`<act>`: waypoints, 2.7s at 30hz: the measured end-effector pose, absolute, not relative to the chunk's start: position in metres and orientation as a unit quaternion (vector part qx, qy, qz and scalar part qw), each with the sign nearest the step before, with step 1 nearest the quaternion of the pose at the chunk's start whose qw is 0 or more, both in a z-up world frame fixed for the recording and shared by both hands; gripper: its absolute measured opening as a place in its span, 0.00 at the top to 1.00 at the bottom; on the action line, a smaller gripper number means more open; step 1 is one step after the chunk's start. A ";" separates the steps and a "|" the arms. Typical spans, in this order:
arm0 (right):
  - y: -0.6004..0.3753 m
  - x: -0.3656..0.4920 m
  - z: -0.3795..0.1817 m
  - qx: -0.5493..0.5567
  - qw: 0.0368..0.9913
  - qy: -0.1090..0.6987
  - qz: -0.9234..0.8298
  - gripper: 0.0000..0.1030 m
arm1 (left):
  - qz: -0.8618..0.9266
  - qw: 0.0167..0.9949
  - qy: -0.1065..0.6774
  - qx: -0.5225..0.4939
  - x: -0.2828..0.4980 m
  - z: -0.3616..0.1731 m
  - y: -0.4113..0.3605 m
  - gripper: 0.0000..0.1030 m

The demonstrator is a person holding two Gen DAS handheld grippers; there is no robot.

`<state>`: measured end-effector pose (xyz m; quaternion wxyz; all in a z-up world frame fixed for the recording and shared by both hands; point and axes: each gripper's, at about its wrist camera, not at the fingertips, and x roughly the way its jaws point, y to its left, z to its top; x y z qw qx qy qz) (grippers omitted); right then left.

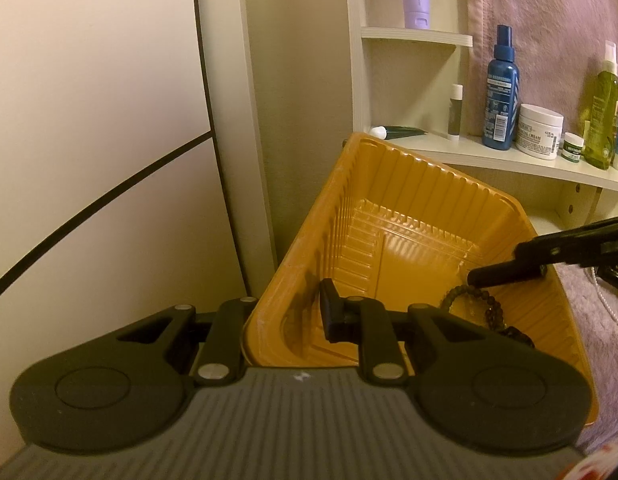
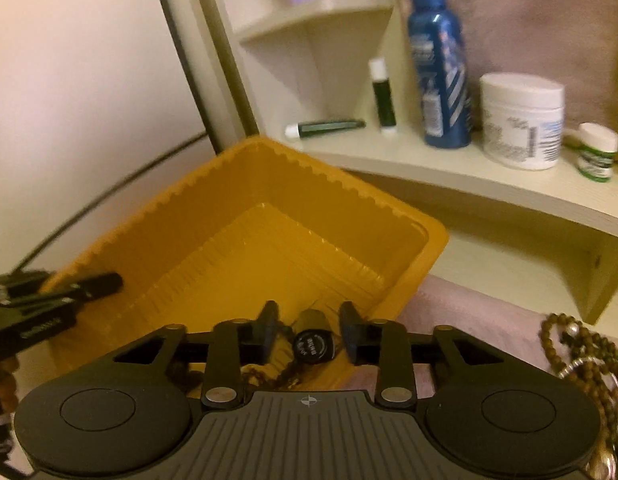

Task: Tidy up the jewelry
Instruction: 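Carry the black cylindrical item into the orange tray and open the right gripper, then move the right gripper to the pile and grasp a brown wooden bead strand, then lift the brown bead strand high out of the pile with the right gripper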

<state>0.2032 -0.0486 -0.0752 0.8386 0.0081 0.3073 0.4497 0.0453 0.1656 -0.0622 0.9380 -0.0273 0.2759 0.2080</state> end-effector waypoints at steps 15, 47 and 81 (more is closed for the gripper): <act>-0.178 0.159 -0.092 0.065 0.884 0.337 0.318 0.55 | 0.209 0.938 0.275 -0.023 0.044 -0.061 0.165 0.82; -0.228 0.168 -0.112 0.027 0.903 0.354 0.244 0.68 | 0.208 0.937 0.278 -0.025 0.046 -0.062 0.167 0.82; -0.181 0.227 -0.106 0.025 0.901 0.337 0.273 0.73 | 0.209 0.937 0.279 -0.025 0.045 -0.061 0.166 0.82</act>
